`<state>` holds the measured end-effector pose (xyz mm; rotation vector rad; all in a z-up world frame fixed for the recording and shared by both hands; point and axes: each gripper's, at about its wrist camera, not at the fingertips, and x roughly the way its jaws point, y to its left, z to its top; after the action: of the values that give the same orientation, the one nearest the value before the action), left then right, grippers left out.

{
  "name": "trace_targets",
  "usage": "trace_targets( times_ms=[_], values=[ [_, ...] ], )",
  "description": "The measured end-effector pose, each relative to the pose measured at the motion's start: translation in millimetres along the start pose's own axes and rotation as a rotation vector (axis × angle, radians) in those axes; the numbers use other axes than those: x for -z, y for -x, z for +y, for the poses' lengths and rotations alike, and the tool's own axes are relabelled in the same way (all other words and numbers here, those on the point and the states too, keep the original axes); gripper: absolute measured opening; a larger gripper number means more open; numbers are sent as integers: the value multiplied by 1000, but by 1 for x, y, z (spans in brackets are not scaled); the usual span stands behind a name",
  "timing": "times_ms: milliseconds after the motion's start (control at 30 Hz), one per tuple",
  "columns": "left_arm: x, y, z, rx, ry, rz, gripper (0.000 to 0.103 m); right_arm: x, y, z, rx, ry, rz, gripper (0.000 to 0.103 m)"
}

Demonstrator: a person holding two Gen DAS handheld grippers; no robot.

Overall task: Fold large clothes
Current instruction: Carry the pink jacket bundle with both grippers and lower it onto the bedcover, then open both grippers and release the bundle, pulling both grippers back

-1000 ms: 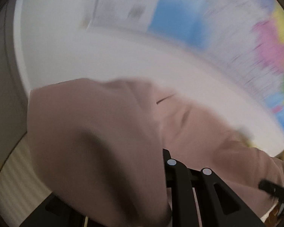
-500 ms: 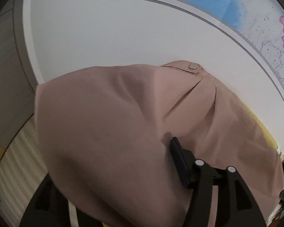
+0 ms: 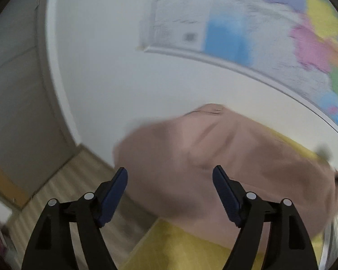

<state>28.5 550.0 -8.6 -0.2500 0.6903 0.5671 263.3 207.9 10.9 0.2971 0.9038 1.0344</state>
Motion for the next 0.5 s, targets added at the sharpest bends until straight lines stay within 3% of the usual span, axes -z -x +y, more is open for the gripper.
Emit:
trace_targets(
  times_ms=[67, 133, 200, 267, 333, 400, 500],
  values=[
    [5, 9, -20, 50, -72, -10, 78, -5, 2, 12, 12, 47, -25, 4],
    [11, 11, -48, 110, -139, -7, 80, -2, -17, 15, 83, 94, 62, 6],
    [18, 2, -75, 143, -183, 26, 80, 5, -39, -4, 159, 25, 163, 19],
    [29, -9, -94, 180, -217, 56, 80, 11, -48, -25, 178, -51, 212, 39],
    [35, -14, -103, 205, -227, 83, 80, 12, -47, -31, 197, -61, 230, 39],
    [41, -17, -107, 223, -224, 103, 80, 7, -33, -26, 223, -39, 188, 47],
    [42, -19, -110, 230, -217, 113, 80, -6, 0, -7, 218, 4, 80, 50]
  ],
)
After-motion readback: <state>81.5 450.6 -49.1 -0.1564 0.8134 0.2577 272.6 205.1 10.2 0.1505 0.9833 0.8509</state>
